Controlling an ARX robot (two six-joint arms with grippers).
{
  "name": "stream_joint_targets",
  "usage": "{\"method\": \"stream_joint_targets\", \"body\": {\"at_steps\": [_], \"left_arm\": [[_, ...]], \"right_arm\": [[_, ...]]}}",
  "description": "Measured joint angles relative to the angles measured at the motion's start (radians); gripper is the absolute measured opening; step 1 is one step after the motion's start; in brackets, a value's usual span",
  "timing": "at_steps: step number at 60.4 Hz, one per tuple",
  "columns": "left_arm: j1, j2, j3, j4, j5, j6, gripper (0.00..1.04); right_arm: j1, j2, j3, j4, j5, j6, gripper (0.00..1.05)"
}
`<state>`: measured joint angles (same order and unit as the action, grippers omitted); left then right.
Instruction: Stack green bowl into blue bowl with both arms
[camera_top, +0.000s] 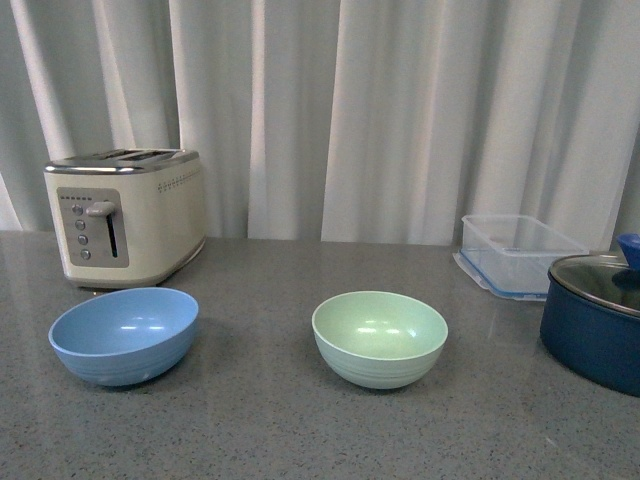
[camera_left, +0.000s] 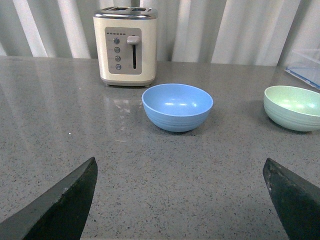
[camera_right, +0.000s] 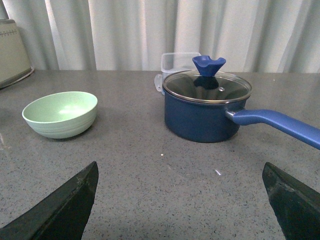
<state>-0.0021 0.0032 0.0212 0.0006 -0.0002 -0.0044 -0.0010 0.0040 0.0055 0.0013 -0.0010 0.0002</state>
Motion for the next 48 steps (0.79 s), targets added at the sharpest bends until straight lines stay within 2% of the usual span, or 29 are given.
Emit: {"method": "stream_joint_targets", "body": {"at_steps": [20,25,28,29,33,48], "left_arm": [[0.0,0.0,0.0,0.0,-0.002,0.0,0.98],[-0.072,0.177,0.113,-0.264,-0.286,-0.124,0.98],[-0.074,0.315,0.176,-0.355,-0.393,-0.196,0.98],[-0.07,0.339,0.184,-0.358,-0.402,-0.206,0.98],[-0.031,0.454,0.224,-0.338,-0.385,-0.247,0.98],[0.102,0.843,0.455,-0.079,-0.195,-0.242,0.98]], "right_arm": [[0.0,0.0,0.0,0.0,0.0,0.0,0.95],[0.0,0.0,0.0,0.0,0.0,0.0,0.95],[0.0,0.0,0.0,0.0,0.0,0.0,0.95],[0.0,0.0,0.0,0.0,0.0,0.0,0.95],[0.0,0.0,0.0,0.0,0.0,0.0,0.95],[0.0,0.0,0.0,0.0,0.0,0.0,0.95]]}}
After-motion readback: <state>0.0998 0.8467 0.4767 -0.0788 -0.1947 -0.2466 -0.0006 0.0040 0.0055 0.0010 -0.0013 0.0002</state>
